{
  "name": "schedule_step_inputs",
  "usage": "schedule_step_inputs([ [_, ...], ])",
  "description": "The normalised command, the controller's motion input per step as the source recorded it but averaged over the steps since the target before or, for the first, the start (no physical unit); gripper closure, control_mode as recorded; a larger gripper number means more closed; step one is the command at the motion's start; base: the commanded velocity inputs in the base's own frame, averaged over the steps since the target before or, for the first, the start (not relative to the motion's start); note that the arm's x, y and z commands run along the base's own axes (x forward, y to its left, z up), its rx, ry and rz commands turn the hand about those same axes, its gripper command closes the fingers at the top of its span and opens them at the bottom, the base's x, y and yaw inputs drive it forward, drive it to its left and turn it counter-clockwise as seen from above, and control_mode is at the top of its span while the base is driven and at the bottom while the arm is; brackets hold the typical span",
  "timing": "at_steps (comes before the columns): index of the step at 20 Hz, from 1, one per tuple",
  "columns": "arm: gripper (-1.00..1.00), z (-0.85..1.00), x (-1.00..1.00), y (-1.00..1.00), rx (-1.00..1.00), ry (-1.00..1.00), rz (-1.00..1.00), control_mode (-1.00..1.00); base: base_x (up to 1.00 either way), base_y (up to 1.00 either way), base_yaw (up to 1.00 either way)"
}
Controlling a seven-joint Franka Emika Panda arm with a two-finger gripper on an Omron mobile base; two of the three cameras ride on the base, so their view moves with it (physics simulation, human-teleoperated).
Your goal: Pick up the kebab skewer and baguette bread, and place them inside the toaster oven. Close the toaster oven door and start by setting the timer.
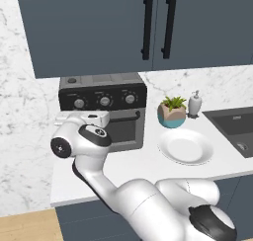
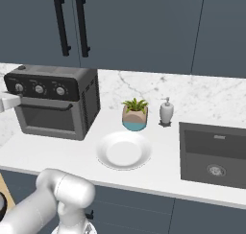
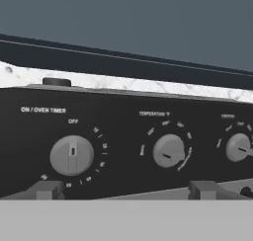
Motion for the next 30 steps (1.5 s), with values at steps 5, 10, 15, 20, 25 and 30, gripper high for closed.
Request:
schedule_step_inputs([
  [5,-1.0,0.0,0.0,0.04,0.06,-0.03,0.05,-1.0,0.0,0.0,0.0],
  [10,-1.0,0.0,0.0,0.19,0.0,-0.03,0.0,-1.0,0.0,0.0,0.0],
  [15,-1.0,0.0,0.0,0.26,0.0,0.0,0.02,-1.0,0.0,0.0,0.0],
  [20,-1.0,0.0,0.0,0.16,0.03,0.0,0.07,-1.0,0.0,0.0,0.0],
  [25,-1.0,0.0,0.0,0.01,0.03,0.0,0.08,-1.0,0.0,0.0,0.0],
  [30,-1.0,0.0,0.07,0.0,0.01,0.0,0.02,-1.0,0.0,0.0,0.0],
])
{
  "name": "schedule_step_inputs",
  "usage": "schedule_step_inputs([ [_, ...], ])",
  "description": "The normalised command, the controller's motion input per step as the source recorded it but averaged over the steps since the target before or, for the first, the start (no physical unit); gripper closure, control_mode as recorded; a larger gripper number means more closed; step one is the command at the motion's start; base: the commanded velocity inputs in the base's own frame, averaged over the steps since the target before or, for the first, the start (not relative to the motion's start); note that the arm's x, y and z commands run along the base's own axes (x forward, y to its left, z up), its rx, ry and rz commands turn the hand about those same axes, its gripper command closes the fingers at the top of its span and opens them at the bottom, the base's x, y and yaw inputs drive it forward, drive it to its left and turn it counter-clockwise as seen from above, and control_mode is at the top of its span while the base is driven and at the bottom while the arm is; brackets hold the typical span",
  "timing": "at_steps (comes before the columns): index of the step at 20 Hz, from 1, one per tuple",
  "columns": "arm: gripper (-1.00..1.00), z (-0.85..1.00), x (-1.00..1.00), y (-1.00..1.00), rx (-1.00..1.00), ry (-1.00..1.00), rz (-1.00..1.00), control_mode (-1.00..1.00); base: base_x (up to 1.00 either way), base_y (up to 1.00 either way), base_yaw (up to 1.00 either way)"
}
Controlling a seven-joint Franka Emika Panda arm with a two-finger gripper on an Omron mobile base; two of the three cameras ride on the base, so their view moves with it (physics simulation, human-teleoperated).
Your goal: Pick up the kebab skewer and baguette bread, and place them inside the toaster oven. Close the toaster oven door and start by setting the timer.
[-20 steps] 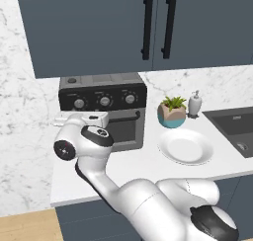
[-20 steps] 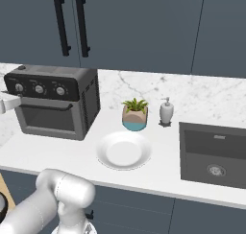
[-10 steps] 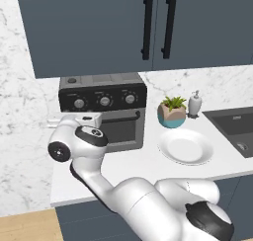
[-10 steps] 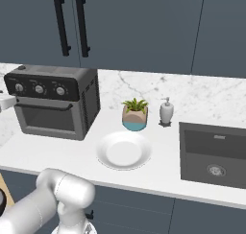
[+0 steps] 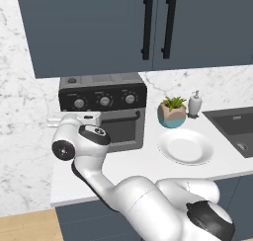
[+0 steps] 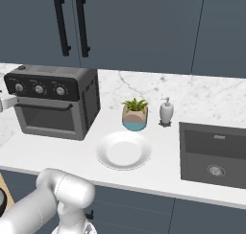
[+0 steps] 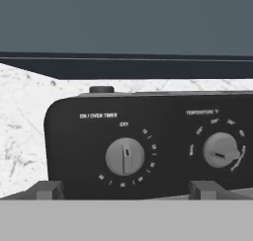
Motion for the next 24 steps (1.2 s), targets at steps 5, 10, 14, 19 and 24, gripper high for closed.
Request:
schedule_step_inputs([
  [5,-1.0,0.0,0.22,0.0,0.0,0.0,0.0,-1.0,0.0,0.0,0.0],
  [10,-1.0,0.0,0.2,0.0,0.0,0.0,0.0,-1.0,0.0,0.0,0.0],
  [14,-1.0,0.0,0.06,0.0,0.0,0.0,0.01,-1.0,0.0,0.0,0.0],
  [19,-1.0,0.0,0.02,0.0,0.0,0.0,0.05,-1.0,0.0,0.0,0.0],
  [24,-1.0,0.0,0.12,0.0,0.0,0.0,0.07,-1.0,0.0,0.0,0.0],
])
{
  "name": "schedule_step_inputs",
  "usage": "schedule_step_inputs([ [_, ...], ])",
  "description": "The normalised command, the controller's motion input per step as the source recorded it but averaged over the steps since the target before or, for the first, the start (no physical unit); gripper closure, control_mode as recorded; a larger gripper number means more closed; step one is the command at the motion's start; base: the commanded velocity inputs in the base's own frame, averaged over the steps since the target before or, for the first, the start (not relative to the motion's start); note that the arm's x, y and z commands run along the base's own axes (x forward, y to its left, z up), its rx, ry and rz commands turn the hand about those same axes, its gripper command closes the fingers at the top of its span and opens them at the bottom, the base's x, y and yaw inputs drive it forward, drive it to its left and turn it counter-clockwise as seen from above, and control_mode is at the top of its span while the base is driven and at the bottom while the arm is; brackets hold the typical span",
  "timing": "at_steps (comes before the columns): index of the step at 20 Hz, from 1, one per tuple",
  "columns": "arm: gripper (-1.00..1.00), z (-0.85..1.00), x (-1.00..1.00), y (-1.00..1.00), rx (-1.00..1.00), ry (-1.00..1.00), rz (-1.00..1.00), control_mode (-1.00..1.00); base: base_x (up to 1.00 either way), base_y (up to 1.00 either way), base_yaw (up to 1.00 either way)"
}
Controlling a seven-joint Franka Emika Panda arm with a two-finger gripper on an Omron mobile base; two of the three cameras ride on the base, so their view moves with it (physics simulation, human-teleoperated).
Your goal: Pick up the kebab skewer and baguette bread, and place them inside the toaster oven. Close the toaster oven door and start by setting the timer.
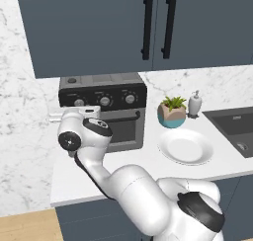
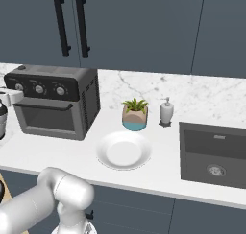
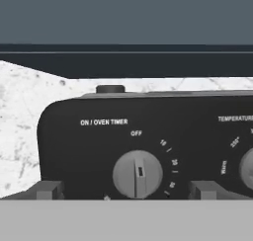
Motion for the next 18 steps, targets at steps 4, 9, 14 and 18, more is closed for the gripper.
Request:
schedule_step_inputs([
  [4,-1.0,0.0,0.2,-0.02,0.0,0.0,0.02,-1.0,0.0,0.0,0.0],
  [9,-1.0,0.0,0.13,-0.09,0.0,0.0,0.0,-1.0,0.0,0.0,0.0],
  [14,-1.0,0.0,0.1,-0.01,0.0,0.0,0.0,-1.0,0.0,0.0,0.0],
  [18,-1.0,-0.05,0.04,0.0,0.0,0.0,0.0,-1.0,0.0,0.0,0.0],
])
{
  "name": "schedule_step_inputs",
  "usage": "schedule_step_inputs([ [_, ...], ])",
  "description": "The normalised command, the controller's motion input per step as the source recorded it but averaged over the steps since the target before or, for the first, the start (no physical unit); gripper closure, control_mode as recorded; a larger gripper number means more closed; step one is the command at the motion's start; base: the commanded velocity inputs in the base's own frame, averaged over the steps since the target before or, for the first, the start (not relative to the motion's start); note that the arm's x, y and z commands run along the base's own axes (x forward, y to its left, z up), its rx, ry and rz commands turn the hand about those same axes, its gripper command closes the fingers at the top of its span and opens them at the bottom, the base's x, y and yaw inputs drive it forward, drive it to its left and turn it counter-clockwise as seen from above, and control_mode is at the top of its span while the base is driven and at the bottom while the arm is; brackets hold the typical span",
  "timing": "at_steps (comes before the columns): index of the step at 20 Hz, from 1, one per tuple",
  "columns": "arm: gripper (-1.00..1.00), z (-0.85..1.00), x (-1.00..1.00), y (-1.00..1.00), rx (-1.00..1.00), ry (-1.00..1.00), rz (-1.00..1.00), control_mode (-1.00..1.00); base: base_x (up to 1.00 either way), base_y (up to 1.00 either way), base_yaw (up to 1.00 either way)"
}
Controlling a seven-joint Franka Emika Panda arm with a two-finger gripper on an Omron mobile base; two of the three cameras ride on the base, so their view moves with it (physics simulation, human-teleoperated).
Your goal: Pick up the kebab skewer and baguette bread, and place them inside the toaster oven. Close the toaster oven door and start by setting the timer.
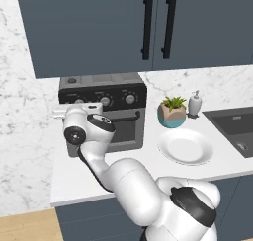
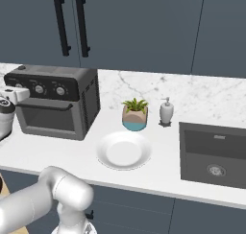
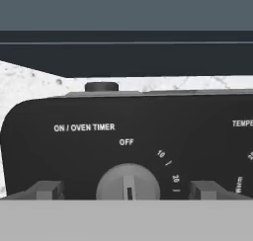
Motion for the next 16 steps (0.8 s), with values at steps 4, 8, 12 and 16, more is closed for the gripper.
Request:
schedule_step_inputs([
  [4,-1.0,-0.13,0.0,0.0,0.0,0.0,0.0,-1.0,0.0,0.0,0.0],
  [8,-1.0,-0.07,0.06,0.0,0.0,0.0,0.0,-1.0,0.0,0.0,0.0],
  [12,-1.0,0.0,0.08,0.0,0.0,0.0,0.0,-1.0,0.0,0.0,0.0],
  [16,-1.0,0.0,0.05,0.0,0.0,0.0,0.0,-1.0,0.0,0.0,0.0],
])
